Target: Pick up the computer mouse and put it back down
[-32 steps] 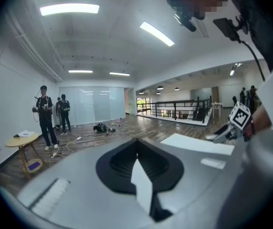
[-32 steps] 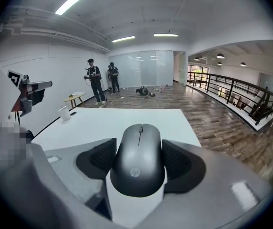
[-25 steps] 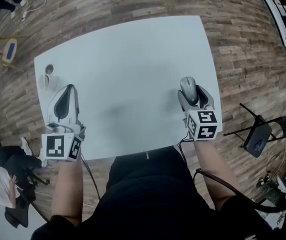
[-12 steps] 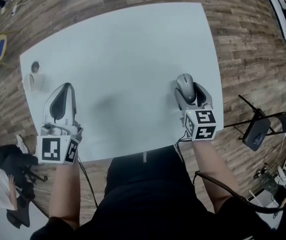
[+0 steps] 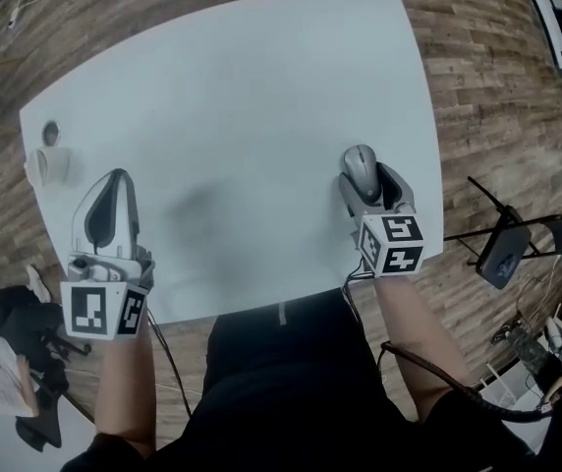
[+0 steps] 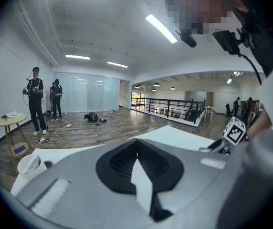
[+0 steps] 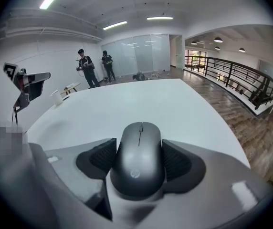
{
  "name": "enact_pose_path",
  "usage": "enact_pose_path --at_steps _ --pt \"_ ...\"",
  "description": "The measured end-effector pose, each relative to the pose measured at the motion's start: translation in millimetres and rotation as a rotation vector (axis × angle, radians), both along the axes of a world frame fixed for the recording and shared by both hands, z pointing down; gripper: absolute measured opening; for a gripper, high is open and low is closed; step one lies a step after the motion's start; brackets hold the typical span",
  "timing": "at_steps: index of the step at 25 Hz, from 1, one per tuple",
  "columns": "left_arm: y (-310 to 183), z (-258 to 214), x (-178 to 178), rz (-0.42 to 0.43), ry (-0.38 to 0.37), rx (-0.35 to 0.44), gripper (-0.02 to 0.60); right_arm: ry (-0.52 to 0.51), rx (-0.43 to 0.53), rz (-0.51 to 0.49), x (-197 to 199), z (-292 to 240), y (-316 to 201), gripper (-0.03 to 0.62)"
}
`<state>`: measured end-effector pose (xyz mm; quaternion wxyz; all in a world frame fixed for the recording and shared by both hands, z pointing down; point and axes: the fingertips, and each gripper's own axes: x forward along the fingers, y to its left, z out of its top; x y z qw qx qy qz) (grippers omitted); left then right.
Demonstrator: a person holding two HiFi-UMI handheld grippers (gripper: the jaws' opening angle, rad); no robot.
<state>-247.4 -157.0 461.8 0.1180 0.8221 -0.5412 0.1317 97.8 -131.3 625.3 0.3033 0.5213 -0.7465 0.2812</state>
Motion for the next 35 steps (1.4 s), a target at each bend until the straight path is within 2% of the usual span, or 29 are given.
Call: enact_pose_path --at_steps 14,17,21,30,35 --pt "1.7 5.9 -6.7 0.013 0.007 -0.009 -0.018 0.076 0.029 -0.002 -3.1 1.9 -0.7 0.305" --pt "4.0 3.2 -10.3 0.010 0.006 -0.003 -0.018 0.095 0.058 0.002 -1.2 -2.8 -1.6 0.354" --pt "7.2 -0.1 -9.1 0.006 0.012 0.005 -0.018 0.104 0.105 -0.006 0.3 -14.4 -4.1 0.356" --pt "13.4 -14.7 -9.5 -0.006 0.024 0.054 -0.018 0.082 0.178 0.015 -1.9 -47.0 -8.9 0.356" --pt "15.5 -39.2 0.6 0.002 0.027 0.113 -0.018 0.068 0.236 0.015 -0.1 -71.1 -20.5 0.353"
